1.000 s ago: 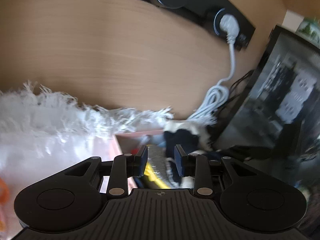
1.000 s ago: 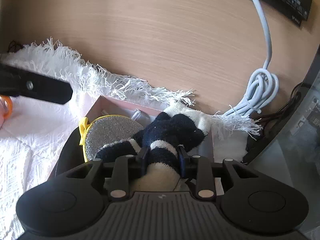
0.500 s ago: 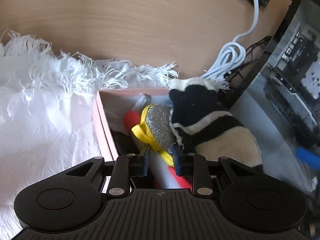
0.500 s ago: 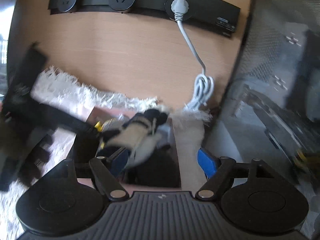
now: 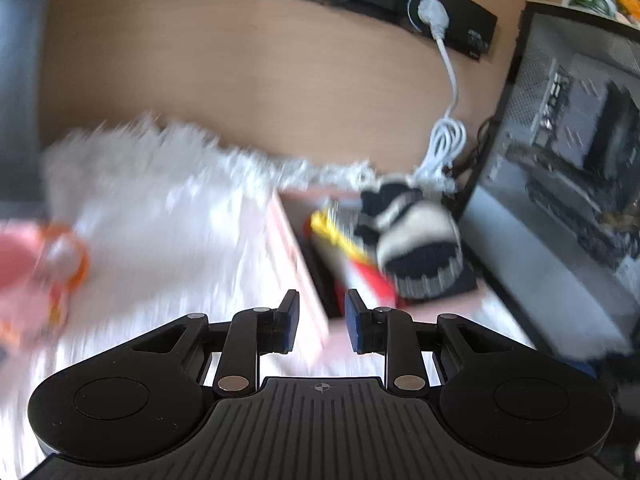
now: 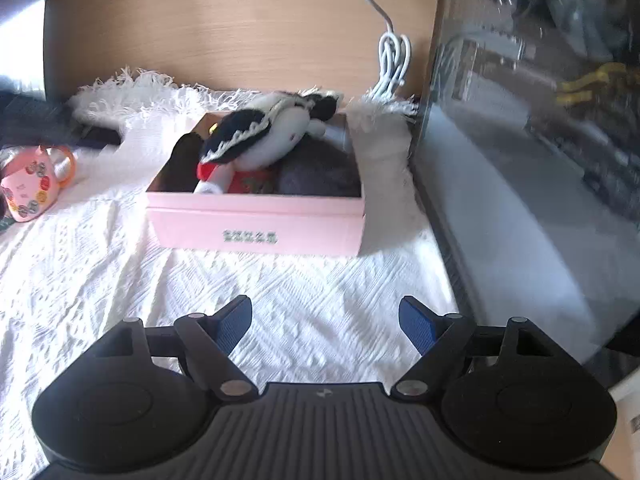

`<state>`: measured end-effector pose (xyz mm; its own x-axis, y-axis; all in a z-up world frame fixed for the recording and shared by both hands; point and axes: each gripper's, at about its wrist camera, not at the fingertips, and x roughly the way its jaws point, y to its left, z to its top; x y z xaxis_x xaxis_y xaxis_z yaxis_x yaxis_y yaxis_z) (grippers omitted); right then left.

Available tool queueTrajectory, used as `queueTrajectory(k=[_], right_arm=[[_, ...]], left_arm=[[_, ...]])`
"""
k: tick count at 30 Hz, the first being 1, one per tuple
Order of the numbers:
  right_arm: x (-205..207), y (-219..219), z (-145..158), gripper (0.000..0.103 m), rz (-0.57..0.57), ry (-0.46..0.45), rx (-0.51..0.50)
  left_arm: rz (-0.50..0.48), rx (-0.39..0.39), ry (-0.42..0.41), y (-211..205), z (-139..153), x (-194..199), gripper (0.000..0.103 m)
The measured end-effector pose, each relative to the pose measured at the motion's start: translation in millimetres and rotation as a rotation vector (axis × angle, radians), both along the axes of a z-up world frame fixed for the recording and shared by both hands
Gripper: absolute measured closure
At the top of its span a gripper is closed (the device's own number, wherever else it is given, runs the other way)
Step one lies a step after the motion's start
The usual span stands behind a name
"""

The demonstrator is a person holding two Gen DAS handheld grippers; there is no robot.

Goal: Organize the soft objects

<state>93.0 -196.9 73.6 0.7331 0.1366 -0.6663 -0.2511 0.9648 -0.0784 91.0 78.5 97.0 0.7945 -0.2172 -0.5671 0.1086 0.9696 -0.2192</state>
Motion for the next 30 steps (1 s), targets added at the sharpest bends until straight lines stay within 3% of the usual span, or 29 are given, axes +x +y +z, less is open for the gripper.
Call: queueTrajectory(k=[5,13,14,17,23,30], right_arm=[[-11.2,3.5,-17.4,0.018,0.021,-0.015,0.029],[-9.0,16.3,-49.4,0.018,0.025,0.003,-0.017],[-7.7,15.2,-53.7,0.014,0.020,0.015,-0.018],[-6.7,6.3,-64.0,0.000,-0.018,0.012,0.024],[-7.7,-6.4,-70.3,0.000,-0.070,0.013,0.069],[-12.9,4.1,-71.2,0.000,-0.025,-0.054,0.010]], left_arm=[[0.069,0.036,0.015,-25.1,-46.0,-57.0,0.075],[0.108,0.088,0.043,-60.6,-89.4,-67.7,0.075],[0.110,0.093,0.051,-63.0,-94.1,-67.9,0.075],[0.114,0.130,0.022,-69.4,-96.9,-70.7,0.075],[0.110,0.164,0.005,-75.9,-97.8,-68.2,0.074],[0.121,0.193,0.007,-82.5,-98.1,-65.9,0.072]])
